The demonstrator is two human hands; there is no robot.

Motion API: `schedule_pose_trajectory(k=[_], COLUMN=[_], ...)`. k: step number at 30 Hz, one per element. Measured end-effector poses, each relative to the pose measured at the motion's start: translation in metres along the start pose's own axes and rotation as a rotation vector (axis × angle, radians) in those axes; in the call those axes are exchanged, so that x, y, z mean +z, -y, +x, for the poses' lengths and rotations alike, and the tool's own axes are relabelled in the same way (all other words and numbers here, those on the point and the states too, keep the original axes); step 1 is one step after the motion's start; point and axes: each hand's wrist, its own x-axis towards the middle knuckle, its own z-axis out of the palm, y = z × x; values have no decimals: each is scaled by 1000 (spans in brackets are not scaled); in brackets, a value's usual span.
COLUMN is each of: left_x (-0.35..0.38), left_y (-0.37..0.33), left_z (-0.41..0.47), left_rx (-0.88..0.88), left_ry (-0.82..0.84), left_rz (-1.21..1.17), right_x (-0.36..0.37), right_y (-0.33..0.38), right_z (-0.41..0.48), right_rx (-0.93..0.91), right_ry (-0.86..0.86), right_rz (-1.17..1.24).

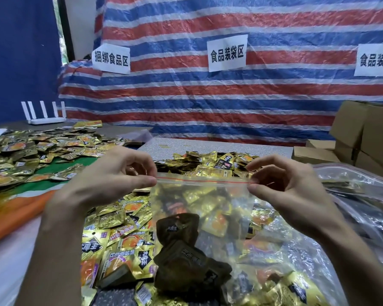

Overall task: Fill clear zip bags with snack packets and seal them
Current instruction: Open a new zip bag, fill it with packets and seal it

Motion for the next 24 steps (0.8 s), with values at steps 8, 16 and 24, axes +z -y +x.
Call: schedule_pose_trajectory(k=[8, 16, 24], left_x=[10, 10, 2], left_y=[1, -3, -2], left_z=[9, 7, 1], left_rx=[70, 152, 230], left_ry=[-19, 17, -2], left_rz=[35, -4, -50], right_x=[2, 73, 80], right_y=[20, 69, 72], right_z=[-7, 26, 44], right_rx=[-86, -308, -275], right_ry=[46, 305, 378], right_rz=[-407, -669, -529])
